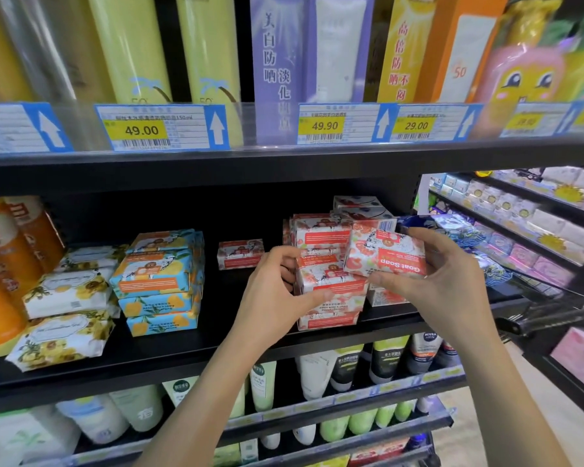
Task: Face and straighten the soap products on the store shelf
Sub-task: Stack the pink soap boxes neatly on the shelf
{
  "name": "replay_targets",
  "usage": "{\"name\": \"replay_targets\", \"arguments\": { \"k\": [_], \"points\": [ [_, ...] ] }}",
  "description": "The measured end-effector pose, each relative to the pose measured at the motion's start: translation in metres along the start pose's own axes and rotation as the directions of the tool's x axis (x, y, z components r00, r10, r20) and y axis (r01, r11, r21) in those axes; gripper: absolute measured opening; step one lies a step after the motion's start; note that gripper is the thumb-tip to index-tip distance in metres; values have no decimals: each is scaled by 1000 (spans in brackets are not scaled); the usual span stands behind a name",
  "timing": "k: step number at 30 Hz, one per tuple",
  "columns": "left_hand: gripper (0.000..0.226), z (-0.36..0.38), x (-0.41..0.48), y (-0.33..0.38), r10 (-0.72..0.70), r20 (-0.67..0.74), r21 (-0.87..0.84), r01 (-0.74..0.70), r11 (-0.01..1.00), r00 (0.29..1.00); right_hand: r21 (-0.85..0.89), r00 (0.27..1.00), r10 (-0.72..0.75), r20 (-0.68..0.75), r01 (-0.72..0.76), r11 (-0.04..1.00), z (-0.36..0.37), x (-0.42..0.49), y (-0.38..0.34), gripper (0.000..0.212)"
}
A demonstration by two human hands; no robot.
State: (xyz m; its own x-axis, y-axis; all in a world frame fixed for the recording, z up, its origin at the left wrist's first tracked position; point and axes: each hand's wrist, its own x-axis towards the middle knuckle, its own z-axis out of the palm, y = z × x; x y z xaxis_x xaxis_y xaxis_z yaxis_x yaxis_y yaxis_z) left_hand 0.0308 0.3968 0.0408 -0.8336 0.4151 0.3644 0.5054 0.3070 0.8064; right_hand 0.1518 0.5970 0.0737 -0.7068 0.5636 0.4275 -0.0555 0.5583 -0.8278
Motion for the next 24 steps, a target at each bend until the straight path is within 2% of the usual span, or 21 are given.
{"name": "replay_targets", "arguments": {
  "k": [5,10,14,17,24],
  "points": [
    [81,-1,-3,-2,19,-17,-19,-20,1000,1000,43,1000,0,-29,1,999,-3,-3,-6,90],
    [70,-18,-16,-9,71,-16,-76,-72,994,997,68,1000,7,-26,-5,998,-3,-12,-12,87],
    [71,-49,-38,-20,32,-65,-111,-39,993,997,101,1000,6,24,-8,995,11,-17,-21,79],
    [66,-77,-58,-33,-48,-108,-137,33,990,993,110,996,-21,89,11,994,30,-21,-28,83],
    [52,-124,-95,-63,-132,-213,-131,105,986,968,-20,955,-136,264,146,989,92,-41,-54,92]
  ]
}}
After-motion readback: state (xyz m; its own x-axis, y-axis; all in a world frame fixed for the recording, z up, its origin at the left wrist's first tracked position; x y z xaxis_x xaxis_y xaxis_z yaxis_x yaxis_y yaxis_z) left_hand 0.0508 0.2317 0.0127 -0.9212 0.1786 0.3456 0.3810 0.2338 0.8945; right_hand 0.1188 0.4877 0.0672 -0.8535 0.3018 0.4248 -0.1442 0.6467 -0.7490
